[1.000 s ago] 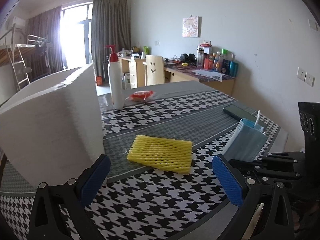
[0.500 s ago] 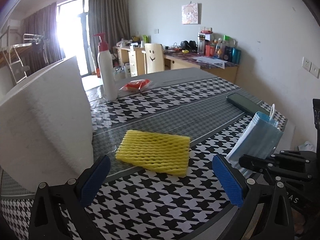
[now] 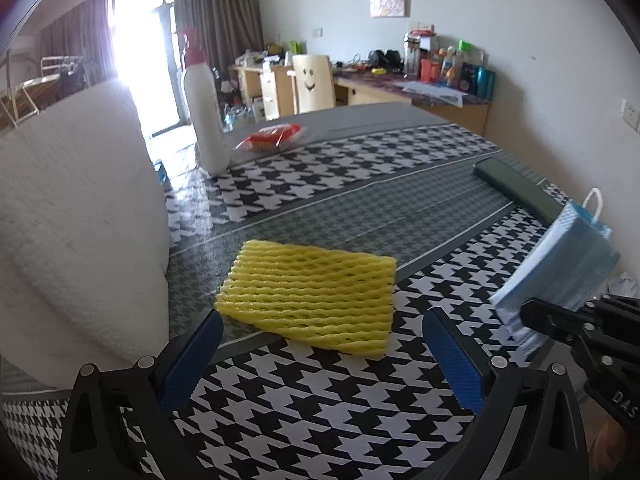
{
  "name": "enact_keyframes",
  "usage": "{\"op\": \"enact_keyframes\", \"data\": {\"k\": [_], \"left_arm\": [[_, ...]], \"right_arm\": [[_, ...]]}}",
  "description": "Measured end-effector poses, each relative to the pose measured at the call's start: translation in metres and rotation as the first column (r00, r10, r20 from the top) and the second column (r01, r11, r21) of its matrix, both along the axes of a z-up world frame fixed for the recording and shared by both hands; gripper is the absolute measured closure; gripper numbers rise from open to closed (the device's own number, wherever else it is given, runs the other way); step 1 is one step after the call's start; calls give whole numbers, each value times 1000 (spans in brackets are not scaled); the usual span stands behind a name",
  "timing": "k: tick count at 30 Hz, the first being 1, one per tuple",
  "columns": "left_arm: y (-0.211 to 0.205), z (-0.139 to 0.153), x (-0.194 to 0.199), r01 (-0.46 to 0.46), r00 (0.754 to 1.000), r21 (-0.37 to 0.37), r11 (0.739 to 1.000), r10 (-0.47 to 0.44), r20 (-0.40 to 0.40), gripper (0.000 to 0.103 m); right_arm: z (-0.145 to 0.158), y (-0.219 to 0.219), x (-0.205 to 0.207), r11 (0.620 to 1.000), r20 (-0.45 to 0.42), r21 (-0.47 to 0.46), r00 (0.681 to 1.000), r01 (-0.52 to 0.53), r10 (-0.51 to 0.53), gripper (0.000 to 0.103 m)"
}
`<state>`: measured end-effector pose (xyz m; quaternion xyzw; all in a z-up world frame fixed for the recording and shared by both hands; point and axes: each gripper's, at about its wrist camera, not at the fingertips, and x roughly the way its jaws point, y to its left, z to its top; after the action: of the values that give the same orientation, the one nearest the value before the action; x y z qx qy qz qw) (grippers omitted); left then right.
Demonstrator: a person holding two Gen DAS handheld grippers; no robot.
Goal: Organize soft objects
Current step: 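Lift the blue face mask with the right gripper, then move the left gripper down onto the yellow foam mesh net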
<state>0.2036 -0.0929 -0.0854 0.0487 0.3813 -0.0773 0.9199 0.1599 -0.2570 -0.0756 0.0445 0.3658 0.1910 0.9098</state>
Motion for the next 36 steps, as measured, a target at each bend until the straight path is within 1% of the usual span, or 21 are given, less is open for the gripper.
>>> {"op": "enact_keyframes", "data": {"k": [4, 10, 13, 15, 17, 19, 21, 26, 28, 29, 30, 36], "left_arm": [[-1, -2, 4, 3, 1000, 19, 1000, -3, -2, 4], [0, -12, 11, 2, 999, 41, 999, 0, -43, 6], [-1, -16, 14, 9, 998, 39, 999, -7, -58, 7], [0, -19, 17, 10, 997, 38, 999, -7, -76, 15], [1, -22, 20, 15, 995, 28, 999, -12, -99, 20], [1, -23, 21, 19, 994, 20, 1000, -17, -108, 21], [1, -24, 20, 26, 994, 13, 1000, -24, -109, 25], [3, -24, 21, 29, 993, -11, 1000, -30, -115, 28], [3, -23, 21, 34, 993, -15, 999, -35, -112, 34], [4, -22, 21, 33, 994, -15, 999, -34, -105, 43], [3, -22, 21, 33, 994, -15, 999, -34, -103, 47], [2, -22, 19, 30, 994, -8, 1000, -31, -103, 47]], "right_arm": [[2, -2, 1, 1000, 8, 3, 1000, 9, -9, 98], [4, -2, 2, 1000, 18, 5, 1000, 12, -12, 98], [3, -2, 4, 1000, 15, 7, 1000, 15, -15, 98], [3, -2, 4, 1000, 13, 7, 1000, 16, -16, 98], [3, -1, 4, 1000, 14, 5, 1000, 17, -17, 98], [2, -1, 4, 1000, 12, 6, 1000, 17, -17, 98], [3, -1, 4, 1000, 13, 6, 1000, 20, -20, 98], [2, -1, 4, 1000, 13, 4, 1000, 20, -20, 98], [2, -1, 4, 1000, 11, 5, 1000, 21, -21, 98], [1, -1, 3, 1000, 11, 4, 1000, 22, -22, 98], [1, -2, 3, 1000, 11, 4, 1000, 24, -24, 98], [3, -2, 1, 1000, 16, 0, 1000, 26, -26, 98]]}}
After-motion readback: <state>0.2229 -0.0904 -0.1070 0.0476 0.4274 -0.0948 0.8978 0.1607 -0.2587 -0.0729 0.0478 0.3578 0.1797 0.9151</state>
